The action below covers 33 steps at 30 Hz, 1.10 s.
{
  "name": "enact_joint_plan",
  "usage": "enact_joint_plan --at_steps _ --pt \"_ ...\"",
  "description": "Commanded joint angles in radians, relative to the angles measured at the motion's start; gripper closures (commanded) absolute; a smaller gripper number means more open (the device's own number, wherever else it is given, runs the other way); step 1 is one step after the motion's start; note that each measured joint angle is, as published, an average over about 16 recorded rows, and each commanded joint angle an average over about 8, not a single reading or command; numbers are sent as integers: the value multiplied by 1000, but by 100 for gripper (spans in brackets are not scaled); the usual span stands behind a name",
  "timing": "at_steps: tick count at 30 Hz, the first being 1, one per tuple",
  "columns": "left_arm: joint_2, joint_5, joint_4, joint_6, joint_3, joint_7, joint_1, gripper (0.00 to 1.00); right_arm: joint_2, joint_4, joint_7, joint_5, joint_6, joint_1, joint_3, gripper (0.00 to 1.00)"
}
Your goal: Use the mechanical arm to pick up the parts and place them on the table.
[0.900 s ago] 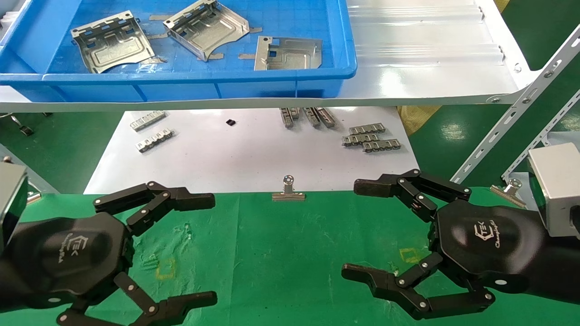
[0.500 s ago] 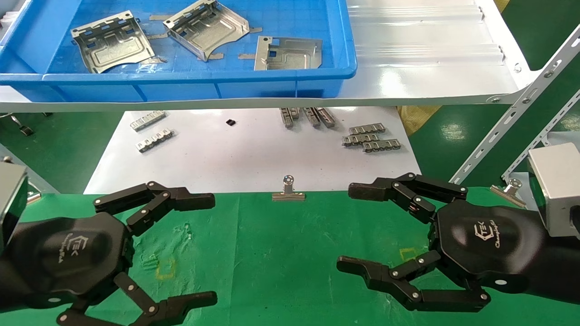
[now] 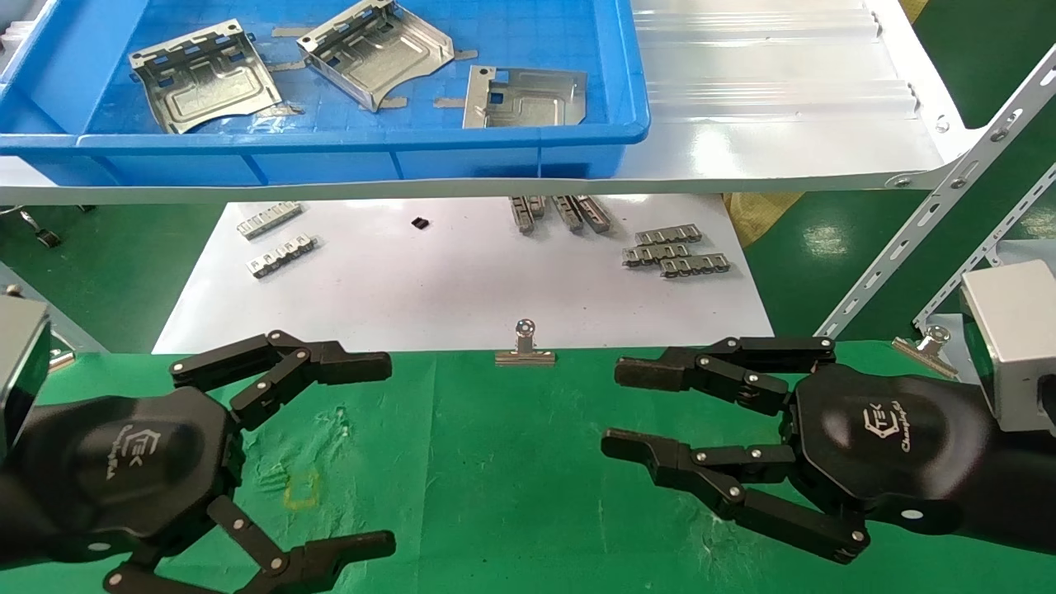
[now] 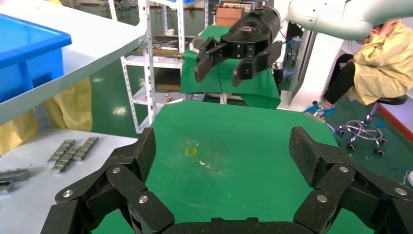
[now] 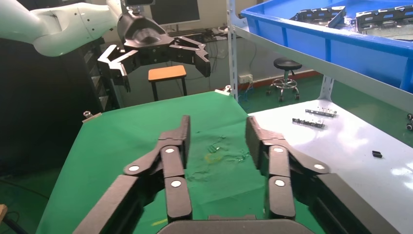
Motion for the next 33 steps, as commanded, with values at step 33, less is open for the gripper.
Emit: enact_joint_plan --at_steps 33 --pt "12 18 -2 -8 4 -4 -45 0 0 0 0 0 0 0 0 100"
